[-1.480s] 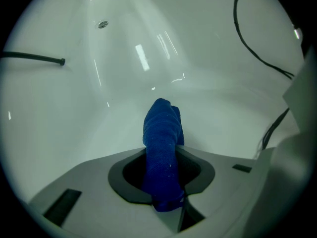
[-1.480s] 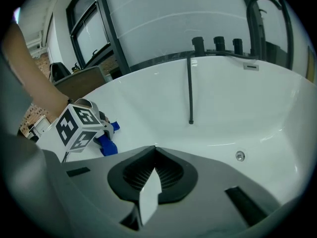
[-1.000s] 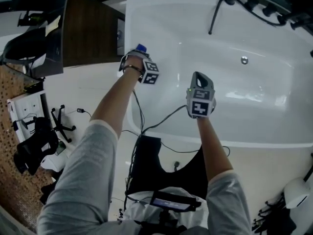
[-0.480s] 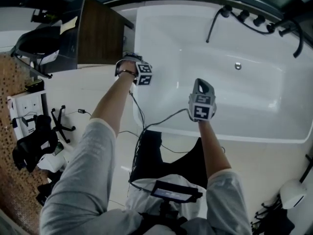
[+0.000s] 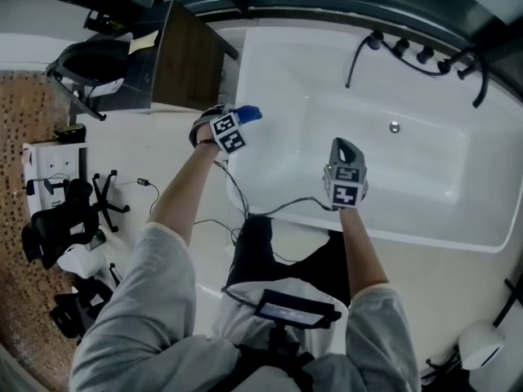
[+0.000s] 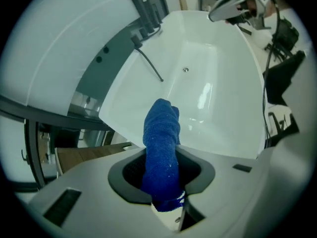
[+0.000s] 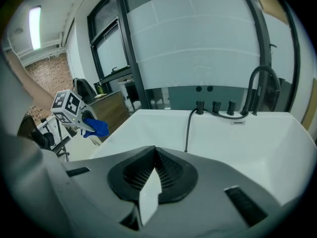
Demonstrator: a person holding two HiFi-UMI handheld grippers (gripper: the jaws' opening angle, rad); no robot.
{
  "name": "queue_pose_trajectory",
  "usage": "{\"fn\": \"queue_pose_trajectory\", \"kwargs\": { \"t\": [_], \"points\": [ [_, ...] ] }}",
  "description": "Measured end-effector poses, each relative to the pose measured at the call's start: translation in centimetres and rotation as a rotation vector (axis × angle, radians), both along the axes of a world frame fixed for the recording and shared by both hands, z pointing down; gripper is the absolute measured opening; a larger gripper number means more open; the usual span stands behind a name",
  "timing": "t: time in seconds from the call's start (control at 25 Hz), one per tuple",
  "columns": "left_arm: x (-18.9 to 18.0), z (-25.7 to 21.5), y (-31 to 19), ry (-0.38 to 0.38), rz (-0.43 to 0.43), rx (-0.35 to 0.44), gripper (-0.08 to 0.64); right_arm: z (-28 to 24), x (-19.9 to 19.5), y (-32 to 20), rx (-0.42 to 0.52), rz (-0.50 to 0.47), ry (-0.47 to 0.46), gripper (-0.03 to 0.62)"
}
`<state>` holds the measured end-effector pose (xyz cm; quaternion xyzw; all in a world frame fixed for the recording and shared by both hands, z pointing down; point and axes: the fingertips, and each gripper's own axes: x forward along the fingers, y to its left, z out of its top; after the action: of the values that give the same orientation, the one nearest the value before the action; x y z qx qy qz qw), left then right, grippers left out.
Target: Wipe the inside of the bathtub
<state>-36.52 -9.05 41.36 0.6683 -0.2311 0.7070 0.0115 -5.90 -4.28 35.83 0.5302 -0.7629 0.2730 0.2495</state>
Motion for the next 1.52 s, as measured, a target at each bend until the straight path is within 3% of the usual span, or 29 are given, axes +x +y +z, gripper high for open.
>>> {"fn": "queue_pose_trajectory", "kwargs": {
  "t": [0.28,0.52,0.72,1.0,1.24,1.52],
  "points": [
    [4.3,-4.8,3.6,0.182,-0.268,0.1,0.121,-4.6,3.2,0.9,0.055,-0.104,-0.059,0.009],
    [8.4,-12.2,5.0,0.392,-0.483,0.253,0.121,-8.4,5.5,1.5,0.088,-0.208,-0.093,0.009],
    [10.3,-17.7,7.8,0.534,-0.593,0.355,0.123,-11.9,6.3,3.2,0.101,-0.22,-0.095,0.009],
    [10.1,-22.9,12.0,0.779,-0.746,0.431,0.124,-15.3,5.3,7.2,0.1,-0.213,-0.114,0.009],
    [9.2,-25.3,16.4,0.935,-0.799,0.498,0.124,-16.5,3.5,11.8,0.116,-0.215,-0.108,0.009],
    [7.6,-27.6,22.7,0.987,-0.698,0.52,0.124,-17.8,2.5,19.8,0.106,-0.176,-0.102,0.009]
  ]
}}
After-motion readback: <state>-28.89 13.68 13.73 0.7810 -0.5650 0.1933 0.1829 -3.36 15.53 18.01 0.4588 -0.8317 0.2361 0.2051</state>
